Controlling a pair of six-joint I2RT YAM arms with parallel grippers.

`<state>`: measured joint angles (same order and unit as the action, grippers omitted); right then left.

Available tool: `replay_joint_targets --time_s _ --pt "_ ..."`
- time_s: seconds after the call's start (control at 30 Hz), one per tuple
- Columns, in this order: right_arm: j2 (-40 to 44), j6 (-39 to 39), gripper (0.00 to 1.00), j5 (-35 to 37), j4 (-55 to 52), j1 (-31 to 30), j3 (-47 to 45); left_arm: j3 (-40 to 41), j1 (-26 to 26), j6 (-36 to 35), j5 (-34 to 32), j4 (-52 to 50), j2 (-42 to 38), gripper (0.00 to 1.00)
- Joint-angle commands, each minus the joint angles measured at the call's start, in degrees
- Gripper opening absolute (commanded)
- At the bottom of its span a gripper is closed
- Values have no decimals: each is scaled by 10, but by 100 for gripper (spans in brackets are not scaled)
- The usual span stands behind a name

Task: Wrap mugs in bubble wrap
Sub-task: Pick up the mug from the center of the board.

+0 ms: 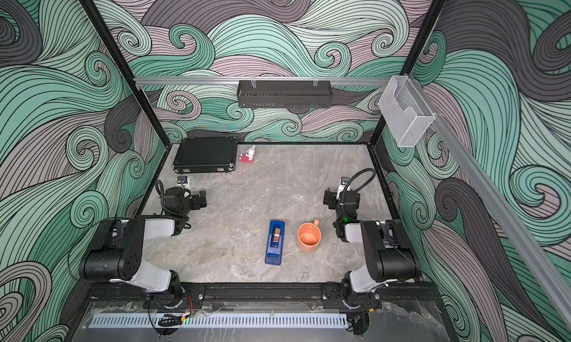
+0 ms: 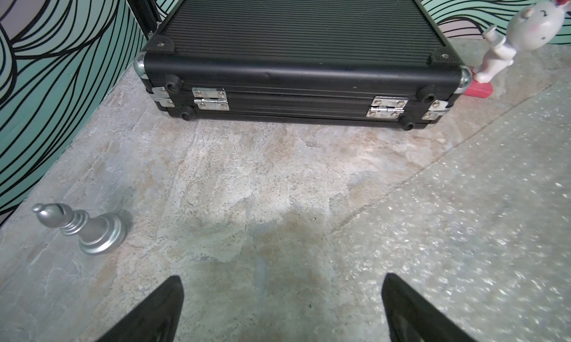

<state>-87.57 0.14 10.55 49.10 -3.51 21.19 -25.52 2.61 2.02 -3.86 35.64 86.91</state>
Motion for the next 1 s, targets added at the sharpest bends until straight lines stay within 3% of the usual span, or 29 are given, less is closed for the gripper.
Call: replay_joint_targets --time_s 0.0,0.1,0.2,0.33,0.4,0.53,0.67,0.8,0.9,0.97 --pt "-4 -3 100 10 11 4 12 -22 6 5 -3 11 5 99" --pt "4 -26 100 -33 31 0 -2 -18 6 0 6 16 3 99" --pt "59 -38 100 13 -1 -23 -8 -19 5 -29 58 -15 -36 99" --pt "167 -44 100 14 -76 -33 -9 -105 5 34 25 -238 -117 99" --pt "251 -29 100 15 -158 -44 0 -142 5 46 56 -295 -139 99" --pt "412 62 100 24 -339 -54 42 -129 3 100 145 -252 -179 99" --pt "560 165 100 -12 -560 -55 102 -120 -4 195 212 -222 -217 99" --pt "684 273 100 -9 -741 -54 108 -145 -17 276 238 -282 -248 99" --pt "735 302 100 -71 -792 -52 106 -166 -25 281 284 -335 -276 99" --pt "719 325 100 -104 -853 -53 123 -165 -38 268 291 -379 -304 99"
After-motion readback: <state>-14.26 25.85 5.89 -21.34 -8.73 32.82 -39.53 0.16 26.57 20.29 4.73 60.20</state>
